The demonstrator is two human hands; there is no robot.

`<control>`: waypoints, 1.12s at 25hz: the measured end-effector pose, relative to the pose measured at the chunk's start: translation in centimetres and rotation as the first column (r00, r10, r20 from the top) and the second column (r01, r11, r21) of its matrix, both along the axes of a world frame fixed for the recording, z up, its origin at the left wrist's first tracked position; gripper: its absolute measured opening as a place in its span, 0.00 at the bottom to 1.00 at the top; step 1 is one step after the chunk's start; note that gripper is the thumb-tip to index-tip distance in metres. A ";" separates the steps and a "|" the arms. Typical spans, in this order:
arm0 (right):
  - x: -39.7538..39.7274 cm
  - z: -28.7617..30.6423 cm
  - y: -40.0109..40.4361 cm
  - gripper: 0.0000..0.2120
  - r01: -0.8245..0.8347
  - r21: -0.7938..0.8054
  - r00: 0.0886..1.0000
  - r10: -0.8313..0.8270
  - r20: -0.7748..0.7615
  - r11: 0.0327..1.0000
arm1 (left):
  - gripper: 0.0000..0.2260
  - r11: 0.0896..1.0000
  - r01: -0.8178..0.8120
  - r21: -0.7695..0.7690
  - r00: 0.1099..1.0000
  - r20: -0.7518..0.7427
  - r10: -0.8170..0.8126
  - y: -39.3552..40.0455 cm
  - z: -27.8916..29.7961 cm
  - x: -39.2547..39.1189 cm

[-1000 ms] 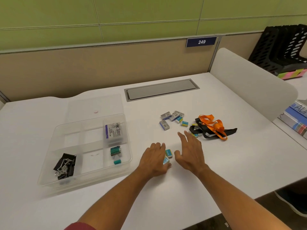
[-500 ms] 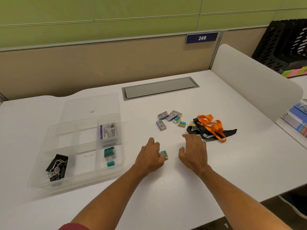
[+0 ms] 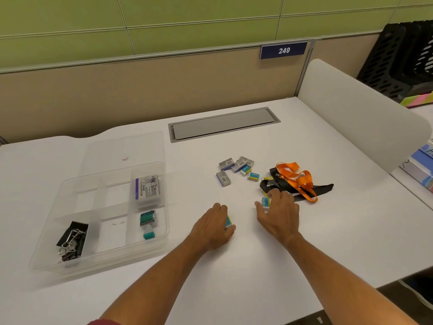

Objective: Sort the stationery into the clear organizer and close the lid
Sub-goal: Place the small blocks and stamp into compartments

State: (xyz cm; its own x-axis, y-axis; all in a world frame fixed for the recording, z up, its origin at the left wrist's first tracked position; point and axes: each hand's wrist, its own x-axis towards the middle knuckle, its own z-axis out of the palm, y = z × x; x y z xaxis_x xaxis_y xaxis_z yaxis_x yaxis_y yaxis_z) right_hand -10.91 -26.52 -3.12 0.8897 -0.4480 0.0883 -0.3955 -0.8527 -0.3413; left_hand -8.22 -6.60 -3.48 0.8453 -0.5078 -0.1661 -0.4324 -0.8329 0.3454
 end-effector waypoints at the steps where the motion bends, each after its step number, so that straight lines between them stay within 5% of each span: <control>1: 0.1 0.0 0.0 0.26 0.005 0.023 1.000 -0.004 -0.012 1.000 | 0.15 1.000 -0.015 -0.025 1.000 0.006 0.015 0.0 0.1 0.1; 9: 0.1 0.0 -0.3 0.18 -0.005 0.225 0.999 -0.005 0.041 0.974 | 0.17 0.989 -0.104 -0.100 0.994 -0.036 0.101 -1.1 1.9 1.8; 20: 0.4 0.3 -2.1 0.02 -0.002 0.193 0.997 -0.013 0.077 0.981 | 0.06 0.983 -0.117 -0.139 0.992 0.033 0.122 -3.8 2.6 4.1; 28: 4.1 2.0 -2.6 0.12 -0.104 0.166 0.987 0.081 0.140 0.981 | 0.05 0.984 -0.109 -0.142 0.990 0.077 0.120 -4.7 2.4 6.2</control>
State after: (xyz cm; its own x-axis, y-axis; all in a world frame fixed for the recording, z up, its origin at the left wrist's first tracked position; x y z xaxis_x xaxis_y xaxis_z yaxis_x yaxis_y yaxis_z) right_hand -6.76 -29.12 -1.08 0.9138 -0.3828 0.1359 -0.2594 -0.8074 -0.5300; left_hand -2.02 -11.29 -1.03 0.9072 -0.4198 -0.0268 -0.3697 -0.8261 0.4254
